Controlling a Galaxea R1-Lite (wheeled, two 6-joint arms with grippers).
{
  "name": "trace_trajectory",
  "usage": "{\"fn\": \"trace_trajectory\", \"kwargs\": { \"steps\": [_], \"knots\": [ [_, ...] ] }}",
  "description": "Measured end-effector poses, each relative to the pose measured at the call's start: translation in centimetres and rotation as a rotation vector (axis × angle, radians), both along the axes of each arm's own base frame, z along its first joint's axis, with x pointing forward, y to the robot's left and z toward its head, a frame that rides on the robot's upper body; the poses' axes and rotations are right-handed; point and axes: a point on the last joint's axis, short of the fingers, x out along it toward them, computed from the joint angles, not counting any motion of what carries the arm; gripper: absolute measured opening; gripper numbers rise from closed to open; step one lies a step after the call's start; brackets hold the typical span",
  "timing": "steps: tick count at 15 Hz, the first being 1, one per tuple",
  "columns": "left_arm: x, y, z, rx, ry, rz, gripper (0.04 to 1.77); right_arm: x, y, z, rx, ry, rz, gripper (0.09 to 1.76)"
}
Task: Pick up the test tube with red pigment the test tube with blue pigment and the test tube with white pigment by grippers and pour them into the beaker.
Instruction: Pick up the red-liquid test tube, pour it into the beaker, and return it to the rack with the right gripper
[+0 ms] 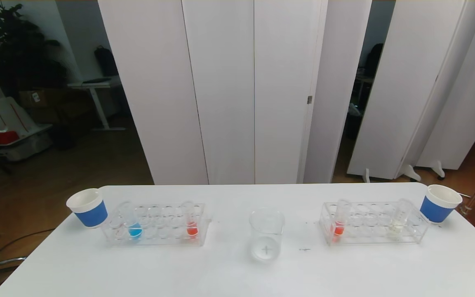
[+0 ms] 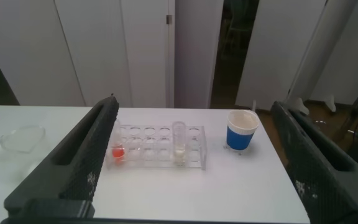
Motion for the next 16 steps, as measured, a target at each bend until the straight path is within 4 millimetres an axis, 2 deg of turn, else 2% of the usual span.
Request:
{"fn": "trace_trajectory", "kwargs": {
  "steps": [5, 9, 12, 16],
  "knots": [
    [0.0, 0.0, 0.0, 0.000, 0.000, 0.000, 1.72, 5.5, 0.2, 0.0, 0.004, 0.064, 0.008, 1.75],
    [0.0, 0.0, 0.0, 0.000, 0.000, 0.000, 1.72, 9.3, 0.6, -2.4, -0.002, 0.126, 0.040, 1.75],
    [0.0, 0.0, 0.0, 0.000, 0.000, 0.000, 1.72, 11.0, 1.4, -5.0, -0.011, 0.173, 0.052, 1.75],
    [0.0, 0.0, 0.0, 0.000, 0.000, 0.000, 1.72, 11.9, 2.8, -7.8, -0.033, 0.243, 0.066, 1.75]
  ]
}}
